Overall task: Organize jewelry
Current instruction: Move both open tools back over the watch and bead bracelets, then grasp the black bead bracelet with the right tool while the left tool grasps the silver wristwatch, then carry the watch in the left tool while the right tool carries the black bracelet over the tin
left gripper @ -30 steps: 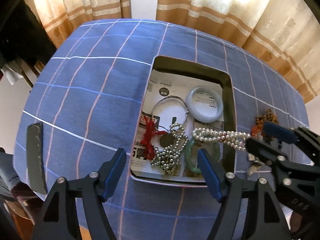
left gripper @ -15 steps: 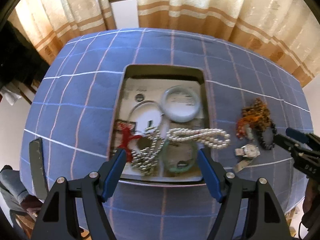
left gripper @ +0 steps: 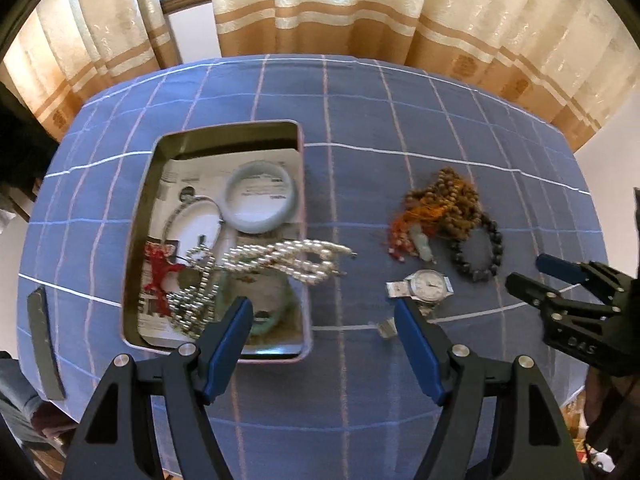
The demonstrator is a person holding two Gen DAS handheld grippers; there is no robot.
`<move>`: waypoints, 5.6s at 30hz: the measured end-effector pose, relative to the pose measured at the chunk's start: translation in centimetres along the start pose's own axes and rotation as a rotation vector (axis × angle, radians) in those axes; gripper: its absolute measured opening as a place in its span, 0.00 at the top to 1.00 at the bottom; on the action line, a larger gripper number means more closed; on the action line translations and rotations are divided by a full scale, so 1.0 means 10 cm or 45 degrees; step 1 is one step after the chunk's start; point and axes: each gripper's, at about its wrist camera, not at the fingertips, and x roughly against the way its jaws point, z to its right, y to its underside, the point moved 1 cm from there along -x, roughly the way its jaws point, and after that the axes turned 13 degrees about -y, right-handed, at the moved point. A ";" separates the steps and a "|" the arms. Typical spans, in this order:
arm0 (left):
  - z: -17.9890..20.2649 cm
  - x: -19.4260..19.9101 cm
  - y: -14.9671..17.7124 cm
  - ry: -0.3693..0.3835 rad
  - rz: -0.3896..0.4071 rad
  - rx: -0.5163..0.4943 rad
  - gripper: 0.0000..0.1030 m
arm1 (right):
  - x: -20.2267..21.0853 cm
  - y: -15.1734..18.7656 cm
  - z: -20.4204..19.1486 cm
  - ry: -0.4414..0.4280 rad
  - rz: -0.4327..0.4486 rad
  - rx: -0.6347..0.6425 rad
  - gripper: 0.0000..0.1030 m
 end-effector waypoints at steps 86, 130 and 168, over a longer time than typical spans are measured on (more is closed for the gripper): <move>1.23 -0.69 -0.01 -0.056 -0.091 -0.127 0.44 | 0.08 0.40 0.60 0.053 -0.025 0.037 0.85; 0.06 0.49 -0.26 0.047 0.166 0.053 0.89 | 0.46 -0.20 -0.48 -0.066 0.162 0.247 0.85; -1.34 -0.04 -0.41 -0.055 0.085 0.302 0.99 | -0.45 -1.01 -1.87 -0.212 0.077 0.508 0.85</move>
